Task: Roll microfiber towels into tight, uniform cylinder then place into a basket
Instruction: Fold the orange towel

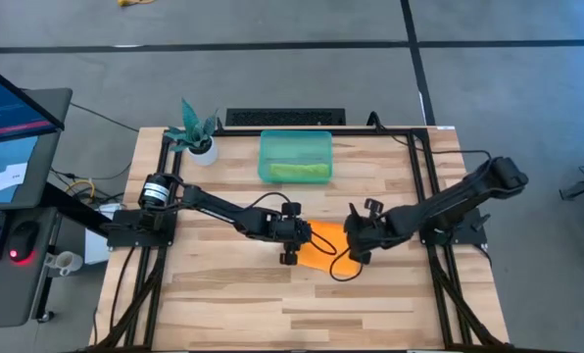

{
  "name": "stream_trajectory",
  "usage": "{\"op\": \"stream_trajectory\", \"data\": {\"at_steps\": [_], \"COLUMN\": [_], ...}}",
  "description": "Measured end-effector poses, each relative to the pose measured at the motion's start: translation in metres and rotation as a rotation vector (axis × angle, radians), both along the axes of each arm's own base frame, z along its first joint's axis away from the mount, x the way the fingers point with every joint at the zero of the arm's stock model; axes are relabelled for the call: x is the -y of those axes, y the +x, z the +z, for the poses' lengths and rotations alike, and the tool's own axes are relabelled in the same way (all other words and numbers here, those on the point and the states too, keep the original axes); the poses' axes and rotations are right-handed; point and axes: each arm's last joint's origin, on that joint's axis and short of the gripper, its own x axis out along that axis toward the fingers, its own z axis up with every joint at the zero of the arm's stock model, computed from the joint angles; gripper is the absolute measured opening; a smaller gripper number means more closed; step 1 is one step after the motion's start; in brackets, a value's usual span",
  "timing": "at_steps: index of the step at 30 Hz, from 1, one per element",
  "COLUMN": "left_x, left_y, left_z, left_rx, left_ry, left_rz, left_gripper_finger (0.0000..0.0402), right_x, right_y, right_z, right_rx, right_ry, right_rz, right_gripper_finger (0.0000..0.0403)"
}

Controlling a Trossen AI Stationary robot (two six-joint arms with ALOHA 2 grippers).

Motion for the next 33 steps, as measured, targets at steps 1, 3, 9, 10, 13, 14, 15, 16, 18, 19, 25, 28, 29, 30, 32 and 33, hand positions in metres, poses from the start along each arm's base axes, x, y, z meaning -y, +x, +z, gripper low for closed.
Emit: {"op": "stream_trajectory", "data": {"at_steps": [1, 3, 9, 10, 13, 14, 15, 16, 18, 19, 25, 28, 29, 30, 32, 33], "left_x": [0.000, 0.001, 0.008, 0.009, 0.010, 0.009, 0.007, 0.005, 0.000, -0.003, -0.021, -0.029, -0.030, -0.031, -0.033, -0.032], "left_y": [0.000, 0.001, 0.005, 0.005, 0.007, 0.008, 0.007, 0.006, 0.006, 0.006, -0.004, -0.008, -0.008, -0.008, -0.008, -0.008], "left_z": [0.000, 0.001, 0.009, 0.009, 0.011, 0.010, 0.008, 0.007, 0.005, 0.003, -0.014, -0.019, -0.019, -0.020, -0.020, -0.020], "left_rx": [-0.001, 0.001, 0.042, 0.046, 0.082, 0.094, 0.097, 0.092, 0.083, 0.089, 0.061, 0.045, 0.043, 0.041, 0.038, 0.038], "left_ry": [0.004, 0.015, 0.110, 0.119, 0.120, 0.110, 0.102, 0.096, 0.084, 0.077, -0.003, -0.043, -0.064, -0.085, -0.110, -0.109], "left_rz": [-0.006, -0.016, -0.004, -0.010, -0.021, -0.024, -0.025, -0.026, -0.012, 0.003, 0.057, 0.103, 0.106, 0.100, 0.094, 0.095], "left_gripper_finger": [0.0135, 0.0135, 0.0135, 0.0135, 0.0135, 0.0135, 0.0135, 0.0135, 0.0135, 0.0135, 0.0135, 0.0135, 0.0135, 0.0135, 0.0135, 0.0135], "right_x": [-0.002, -0.008, -0.020, -0.020, -0.018, -0.016, -0.015, -0.013, -0.009, -0.007, 0.001, 0.004, 0.004, 0.005, 0.006, 0.006], "right_y": [-0.001, -0.002, 0.000, 0.001, 0.004, 0.006, 0.008, 0.008, 0.011, 0.012, 0.017, 0.020, 0.020, 0.021, 0.021, 0.020], "right_z": [0.003, 0.006, 0.000, -0.003, -0.011, -0.013, -0.016, -0.019, -0.023, -0.025, -0.039, -0.043, -0.044, -0.044, -0.044, -0.044], "right_rx": [0.020, 0.051, 0.046, 0.034, -0.002, -0.013, -0.029, -0.047, -0.062, -0.075, -0.143, -0.164, -0.169, -0.171, -0.173, -0.172], "right_ry": [0.000, 0.013, 0.005, 0.000, 0.007, 0.020, 0.030, 0.035, 0.044, 0.050, 0.084, 0.104, 0.107, 0.107, 0.107, 0.109], "right_rz": [0.004, 0.021, 0.103, 0.109, 0.103, 0.097, 0.091, 0.084, 0.068, 0.061, 0.035, 0.023, 0.019, 0.017, 0.015, 0.014], "right_gripper_finger": [0.0023, 0.0019, 0.0009, 0.0009, 0.0013, 0.0015, 0.0016, 0.0016, 0.0015, 0.0013, 0.0009, 0.0012, 0.0013, 0.0014, 0.0015, 0.0015]}}
